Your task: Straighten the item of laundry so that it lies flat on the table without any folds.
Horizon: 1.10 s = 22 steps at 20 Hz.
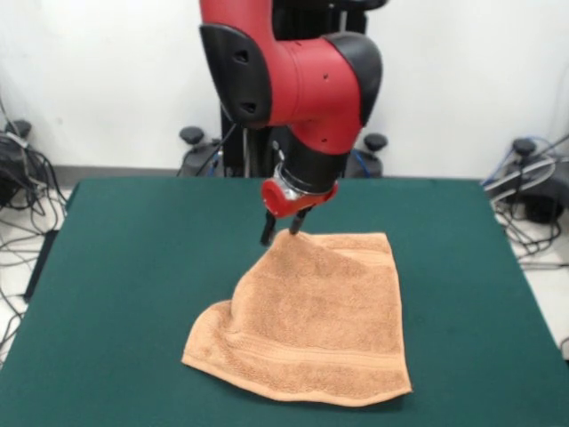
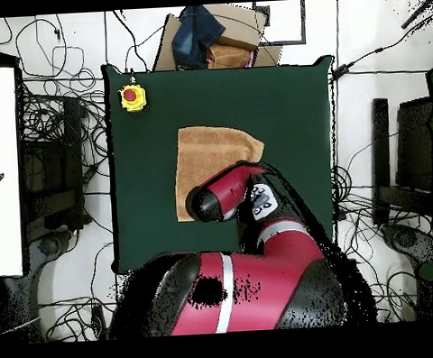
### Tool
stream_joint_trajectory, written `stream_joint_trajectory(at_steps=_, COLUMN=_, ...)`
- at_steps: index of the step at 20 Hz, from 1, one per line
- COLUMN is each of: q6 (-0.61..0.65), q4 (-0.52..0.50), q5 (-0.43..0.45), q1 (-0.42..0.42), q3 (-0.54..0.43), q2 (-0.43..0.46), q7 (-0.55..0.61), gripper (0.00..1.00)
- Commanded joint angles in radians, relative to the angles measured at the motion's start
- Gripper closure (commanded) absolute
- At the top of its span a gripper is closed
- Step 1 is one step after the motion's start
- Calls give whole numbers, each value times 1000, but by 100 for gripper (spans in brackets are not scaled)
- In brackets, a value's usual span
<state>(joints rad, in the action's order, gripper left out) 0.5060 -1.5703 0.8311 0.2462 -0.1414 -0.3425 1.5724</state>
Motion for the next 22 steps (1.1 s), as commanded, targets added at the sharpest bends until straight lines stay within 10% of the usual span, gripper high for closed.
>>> stream_joint_trajectory(at_steps=1, q6=-20, q4=65, q5=56, q1=-27, q3=0, q2=60, q7=20, gripper=0)
stream_joint_trajectory(at_steps=22, q6=-37, q4=71, q5=45, q1=-19, q3=-10, q2=56, q7=20, gripper=0)
